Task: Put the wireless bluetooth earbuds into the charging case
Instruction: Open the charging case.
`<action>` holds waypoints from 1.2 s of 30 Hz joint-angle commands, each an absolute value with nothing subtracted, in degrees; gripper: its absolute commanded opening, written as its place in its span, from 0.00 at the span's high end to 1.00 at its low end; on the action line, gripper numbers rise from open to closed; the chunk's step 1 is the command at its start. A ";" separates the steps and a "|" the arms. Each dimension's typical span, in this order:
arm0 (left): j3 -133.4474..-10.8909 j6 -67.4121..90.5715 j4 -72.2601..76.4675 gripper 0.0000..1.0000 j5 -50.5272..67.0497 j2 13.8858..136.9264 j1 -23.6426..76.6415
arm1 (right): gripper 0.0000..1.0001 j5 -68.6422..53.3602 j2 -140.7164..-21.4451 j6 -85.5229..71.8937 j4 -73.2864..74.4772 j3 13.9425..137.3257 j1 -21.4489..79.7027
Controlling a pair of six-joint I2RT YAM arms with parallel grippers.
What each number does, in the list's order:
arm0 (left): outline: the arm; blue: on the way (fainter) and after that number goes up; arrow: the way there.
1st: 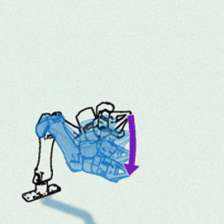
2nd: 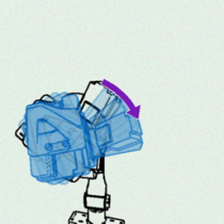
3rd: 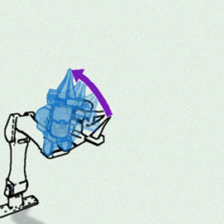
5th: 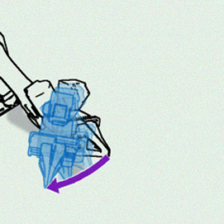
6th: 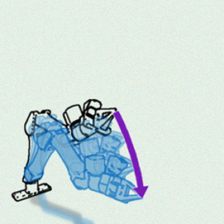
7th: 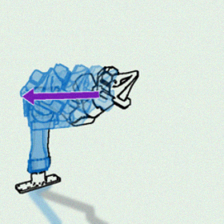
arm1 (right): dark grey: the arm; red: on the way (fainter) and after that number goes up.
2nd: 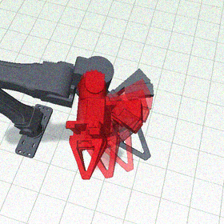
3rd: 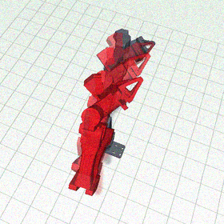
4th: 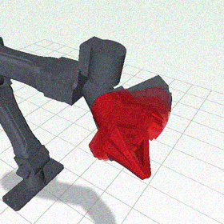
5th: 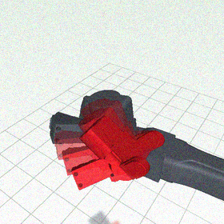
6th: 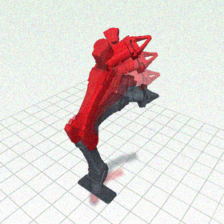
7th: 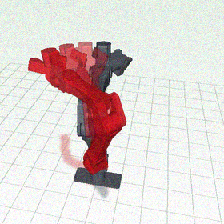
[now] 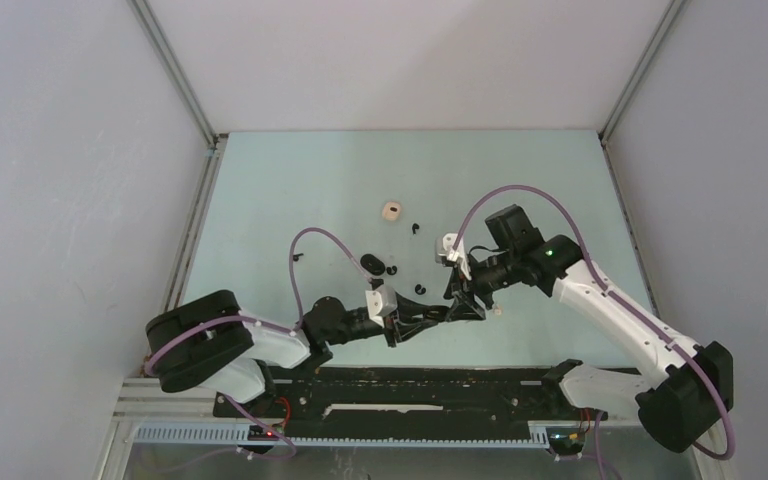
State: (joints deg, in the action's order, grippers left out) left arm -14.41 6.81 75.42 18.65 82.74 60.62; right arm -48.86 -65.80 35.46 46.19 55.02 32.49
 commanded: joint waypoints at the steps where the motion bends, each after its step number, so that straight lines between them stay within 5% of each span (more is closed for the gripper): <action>1: -16.67 4.57 77.01 1.00 19.06 82.57 60.82 | 0.47 -49.23 -67.18 36.52 47.05 57.21 33.78; 8: -16.66 4.56 79.08 1.00 19.19 84.47 60.78 | 0.62 -47.40 -67.47 35.49 46.36 57.22 34.55; 15: -16.31 4.20 79.22 0.76 16.71 86.76 60.73 | 0.93 -41.69 -67.89 37.72 50.41 60.65 37.52; 23: -16.54 3.96 78.91 0.79 17.59 86.95 60.73 | 0.97 -38.26 -69.26 37.48 51.18 62.14 39.75; 29: -16.10 3.24 78.86 0.72 17.02 86.75 60.73 | 0.99 -38.41 -69.52 36.12 50.31 62.14 39.77; 36: -16.19 1.58 77.18 0.95 16.66 86.53 60.73 | 0.99 -40.99 -70.22 35.06 49.97 62.14 38.24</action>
State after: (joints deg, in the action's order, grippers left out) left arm -15.46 4.82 77.21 18.22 86.61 60.71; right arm -38.79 -69.65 36.93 51.24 59.64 39.07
